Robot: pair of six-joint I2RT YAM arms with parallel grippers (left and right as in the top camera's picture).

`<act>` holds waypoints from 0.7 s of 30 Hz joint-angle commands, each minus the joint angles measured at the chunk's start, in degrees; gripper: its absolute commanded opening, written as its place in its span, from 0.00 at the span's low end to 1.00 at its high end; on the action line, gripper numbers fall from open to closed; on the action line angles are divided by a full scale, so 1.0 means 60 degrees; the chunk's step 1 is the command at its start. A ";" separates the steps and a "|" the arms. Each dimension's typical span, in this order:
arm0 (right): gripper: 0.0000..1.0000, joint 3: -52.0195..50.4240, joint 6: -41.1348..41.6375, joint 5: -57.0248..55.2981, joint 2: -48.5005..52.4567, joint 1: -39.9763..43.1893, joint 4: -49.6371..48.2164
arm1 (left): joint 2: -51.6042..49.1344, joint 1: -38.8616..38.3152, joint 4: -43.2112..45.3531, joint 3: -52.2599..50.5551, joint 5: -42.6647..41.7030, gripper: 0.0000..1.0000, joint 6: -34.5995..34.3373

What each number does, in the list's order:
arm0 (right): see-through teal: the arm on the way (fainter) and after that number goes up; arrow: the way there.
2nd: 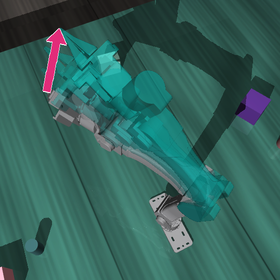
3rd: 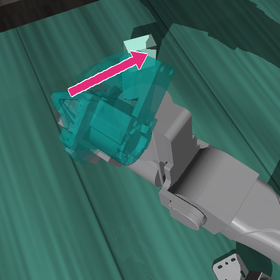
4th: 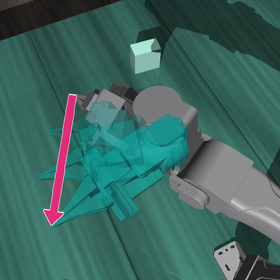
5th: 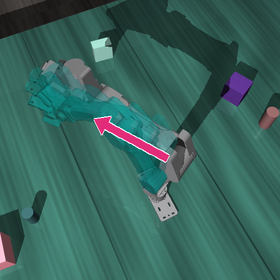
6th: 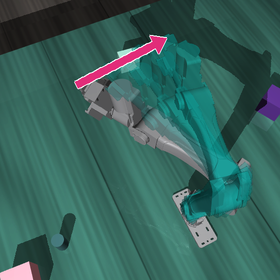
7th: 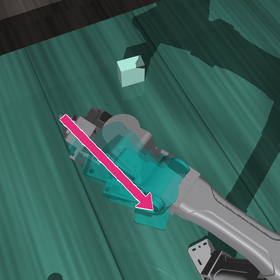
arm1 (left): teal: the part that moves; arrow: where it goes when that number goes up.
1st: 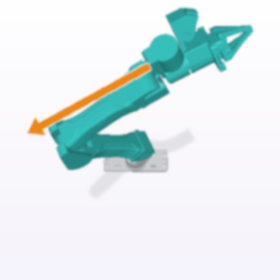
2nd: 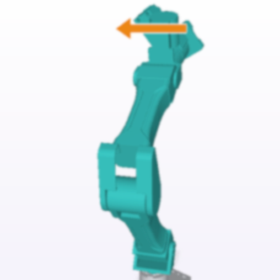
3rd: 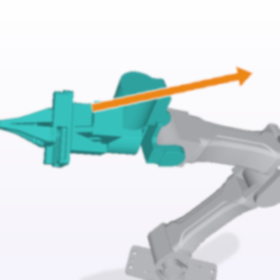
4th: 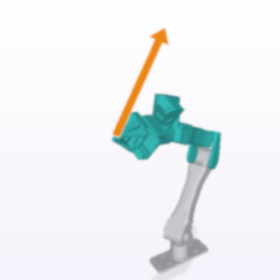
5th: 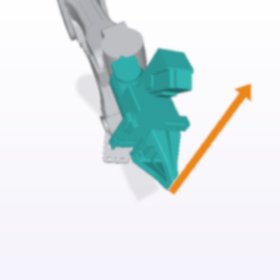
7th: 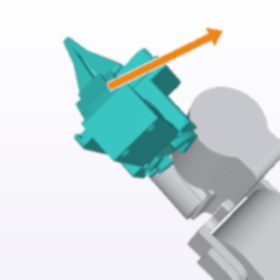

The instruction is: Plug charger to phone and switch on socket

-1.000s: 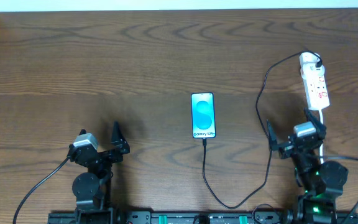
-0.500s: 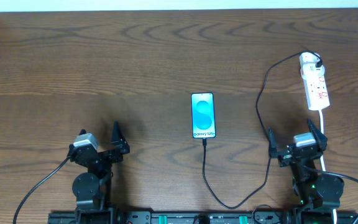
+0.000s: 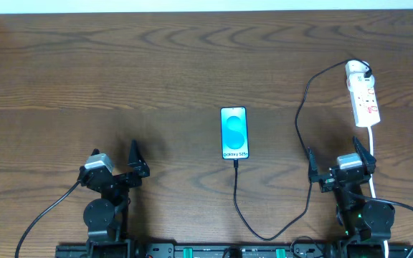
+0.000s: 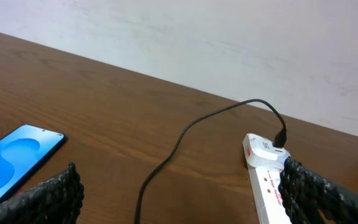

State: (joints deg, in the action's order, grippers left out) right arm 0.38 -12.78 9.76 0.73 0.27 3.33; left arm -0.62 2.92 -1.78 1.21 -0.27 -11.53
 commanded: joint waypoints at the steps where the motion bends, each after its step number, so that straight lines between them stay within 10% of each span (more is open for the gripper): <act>1: 0.99 -0.0007 -0.0015 -0.0324 -0.0076 -0.0189 0.0095 | 0.0066 0.0047 -0.0401 -0.0164 0.0131 0.99 0.0168; 21: 0.99 -0.0007 0.1617 -0.1548 -0.0076 -0.0259 0.0182 | 0.0066 0.0047 -0.0401 -0.0164 0.0131 0.99 0.0168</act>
State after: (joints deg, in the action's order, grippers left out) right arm 0.38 -3.95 1.65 0.73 -0.56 4.05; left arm -0.62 2.92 -1.78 1.21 -0.27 -11.53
